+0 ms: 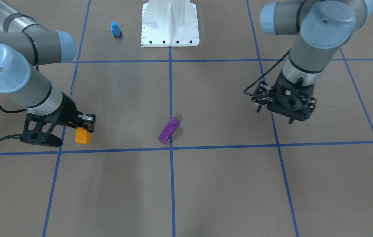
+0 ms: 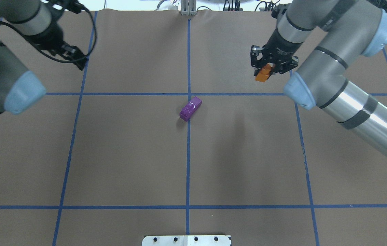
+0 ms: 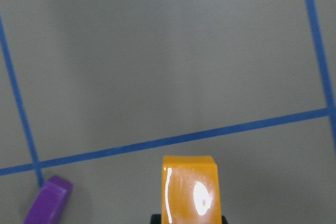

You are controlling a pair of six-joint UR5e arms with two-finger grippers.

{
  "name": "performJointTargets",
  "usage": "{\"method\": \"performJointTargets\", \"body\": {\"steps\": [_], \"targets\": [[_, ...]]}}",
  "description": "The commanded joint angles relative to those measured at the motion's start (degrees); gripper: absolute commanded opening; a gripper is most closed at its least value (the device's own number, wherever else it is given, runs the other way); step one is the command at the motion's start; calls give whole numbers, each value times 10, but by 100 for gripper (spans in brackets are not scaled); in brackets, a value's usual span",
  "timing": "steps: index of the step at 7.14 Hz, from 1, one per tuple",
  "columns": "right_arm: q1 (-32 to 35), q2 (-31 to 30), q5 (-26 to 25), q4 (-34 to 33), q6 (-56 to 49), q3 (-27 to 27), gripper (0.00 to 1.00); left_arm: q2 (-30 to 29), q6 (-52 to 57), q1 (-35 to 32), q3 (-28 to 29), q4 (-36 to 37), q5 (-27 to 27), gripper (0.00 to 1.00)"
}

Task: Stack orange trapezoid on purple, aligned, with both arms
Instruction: 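Carry the orange trapezoid over the purple block with the right gripper while the left withdraws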

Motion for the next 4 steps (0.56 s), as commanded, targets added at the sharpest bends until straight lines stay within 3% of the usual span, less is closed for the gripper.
{"method": "performJointTargets", "body": {"steps": [1, 2, 4], "targets": [[-72, 111, -49, -6, 134, -77, 0, 127, 122, -105, -19, -3, -35, 100], [-99, 138, -61, -3, 212, -109, 0, 180, 132, -127, -18, -15, -36, 100], [-142, 141, -90, 0, 356, -109, 0, 200, 155, -157, -9, -22, -37, 100]]}}
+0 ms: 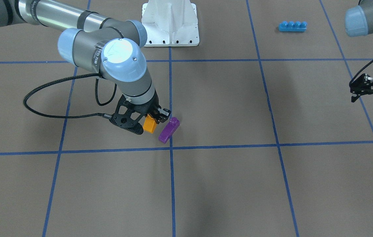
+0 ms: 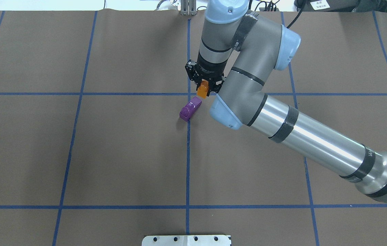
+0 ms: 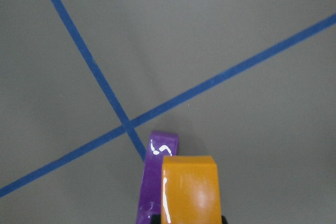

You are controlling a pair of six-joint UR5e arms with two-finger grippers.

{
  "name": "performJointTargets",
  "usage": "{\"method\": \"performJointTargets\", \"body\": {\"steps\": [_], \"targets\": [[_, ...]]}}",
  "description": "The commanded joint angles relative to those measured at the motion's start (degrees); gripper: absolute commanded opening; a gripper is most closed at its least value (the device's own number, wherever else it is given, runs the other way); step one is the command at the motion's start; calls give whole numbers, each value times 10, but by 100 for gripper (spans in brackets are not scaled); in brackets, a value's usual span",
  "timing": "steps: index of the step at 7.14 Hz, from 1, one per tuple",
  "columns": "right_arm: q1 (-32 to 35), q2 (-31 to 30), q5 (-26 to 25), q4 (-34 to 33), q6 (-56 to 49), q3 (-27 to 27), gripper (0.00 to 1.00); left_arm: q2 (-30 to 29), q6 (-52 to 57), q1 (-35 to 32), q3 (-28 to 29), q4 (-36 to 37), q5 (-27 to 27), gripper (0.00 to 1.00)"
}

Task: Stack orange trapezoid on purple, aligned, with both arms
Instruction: 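Carry the orange trapezoid over the purple block with the right gripper while the left withdraws, then lower and align the orange trapezoid onto the purple block with the right gripper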

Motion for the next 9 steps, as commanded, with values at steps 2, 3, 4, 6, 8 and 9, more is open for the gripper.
{"method": "performJointTargets", "body": {"steps": [2, 3, 4, 6, 8, 9], "targets": [[-50, 9, -47, 17, 165, -14, 0, 19, 72, -43, 34, -5, -1, 100], [-53, 10, -48, 52, 203, -38, 0, 19, 73, -43, 35, -5, -1, 100], [-56, 35, -66, 78, 217, -81, 0, 19, 73, -43, 35, -5, -1, 100], [-61, 47, -72, 80, 220, -104, 0, 19, 73, -43, 37, -5, -1, 100], [-60, 47, -70, 75, 220, -97, 0, 20, 73, -43, 37, -5, -1, 100], [-57, 46, -69, 72, 220, -88, 0, 20, 73, -43, 37, -5, -1, 100]]}}
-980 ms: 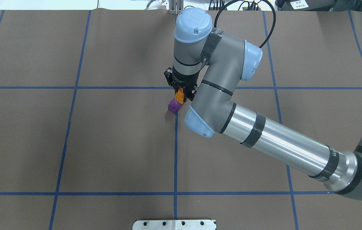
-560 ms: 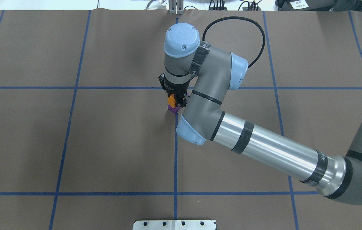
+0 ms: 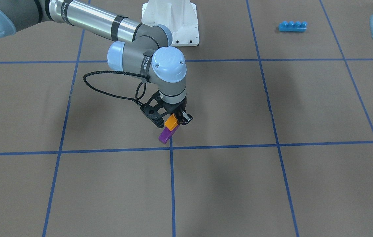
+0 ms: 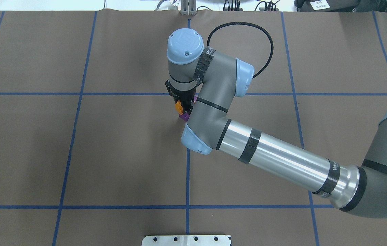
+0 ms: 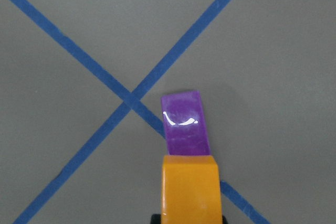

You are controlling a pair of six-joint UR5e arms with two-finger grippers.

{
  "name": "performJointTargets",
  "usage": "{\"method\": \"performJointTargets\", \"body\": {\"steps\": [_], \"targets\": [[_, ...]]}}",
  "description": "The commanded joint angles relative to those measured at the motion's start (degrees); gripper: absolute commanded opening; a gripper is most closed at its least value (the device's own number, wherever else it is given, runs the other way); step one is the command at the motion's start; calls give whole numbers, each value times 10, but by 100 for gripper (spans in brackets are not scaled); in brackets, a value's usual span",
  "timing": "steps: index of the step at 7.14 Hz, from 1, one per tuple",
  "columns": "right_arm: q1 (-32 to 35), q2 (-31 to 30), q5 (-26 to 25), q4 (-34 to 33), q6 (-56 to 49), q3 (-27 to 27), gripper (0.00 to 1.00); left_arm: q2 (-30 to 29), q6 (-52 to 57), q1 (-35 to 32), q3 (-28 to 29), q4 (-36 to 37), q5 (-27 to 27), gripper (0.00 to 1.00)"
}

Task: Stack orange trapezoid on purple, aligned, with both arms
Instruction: 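Lower and align the orange trapezoid onto the purple block with the right gripper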

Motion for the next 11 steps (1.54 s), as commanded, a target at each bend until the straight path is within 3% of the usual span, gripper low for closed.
{"method": "performJointTargets", "body": {"steps": [1, 11], "targets": [[5, 0, 3, -3, 0, 13, 0, 0, 0, 0, -1, 0, 0, 100], [-1, -8, 1, -23, -2, 13, 0, -1, -1, 1, -2, -1, -17, 100]]}}
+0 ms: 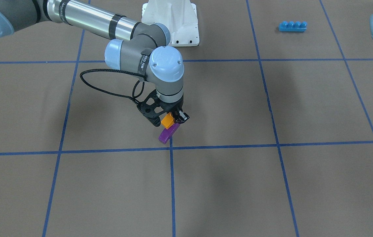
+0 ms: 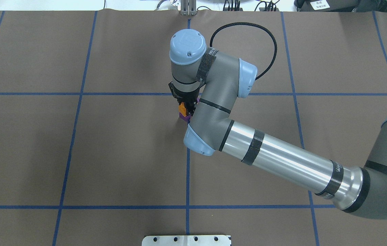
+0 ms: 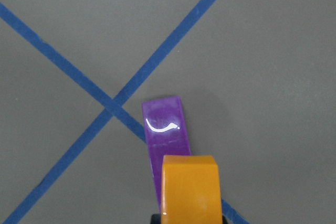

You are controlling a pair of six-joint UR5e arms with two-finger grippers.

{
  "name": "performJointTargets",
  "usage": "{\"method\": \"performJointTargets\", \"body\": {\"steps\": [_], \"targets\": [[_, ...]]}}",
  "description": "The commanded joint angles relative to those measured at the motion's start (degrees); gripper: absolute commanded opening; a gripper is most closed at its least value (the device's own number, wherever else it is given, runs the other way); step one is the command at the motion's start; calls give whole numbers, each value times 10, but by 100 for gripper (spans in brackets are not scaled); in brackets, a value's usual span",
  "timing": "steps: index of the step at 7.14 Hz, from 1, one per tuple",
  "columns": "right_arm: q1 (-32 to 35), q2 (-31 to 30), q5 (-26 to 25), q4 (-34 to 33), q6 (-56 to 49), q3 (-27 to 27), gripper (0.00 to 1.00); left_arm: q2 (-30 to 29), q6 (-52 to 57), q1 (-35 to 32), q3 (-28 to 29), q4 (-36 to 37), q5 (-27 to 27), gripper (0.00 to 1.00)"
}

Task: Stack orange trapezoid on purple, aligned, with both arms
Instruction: 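Lower and align the orange trapezoid onto the purple block with the right gripper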

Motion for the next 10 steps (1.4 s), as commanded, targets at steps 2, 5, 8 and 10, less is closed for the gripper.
{"method": "performJointTargets", "body": {"steps": [2, 5, 8, 10], "targets": [[-1, 1, -4, 2, -3, 0, 0, 0, 0, 0, 0, 0, 0, 100], [-2, -3, -5, 4, -7, -5, 0, -1, 0, 1, -2, 0, 0, 100], [-10, -4, -10, 6, -8, -8, 0, -1, -1, 1, -4, 0, 0, 100], [-13, -4, -16, 6, -16, -8, 0, -1, 0, 1, -3, 0, 0, 100]]}}
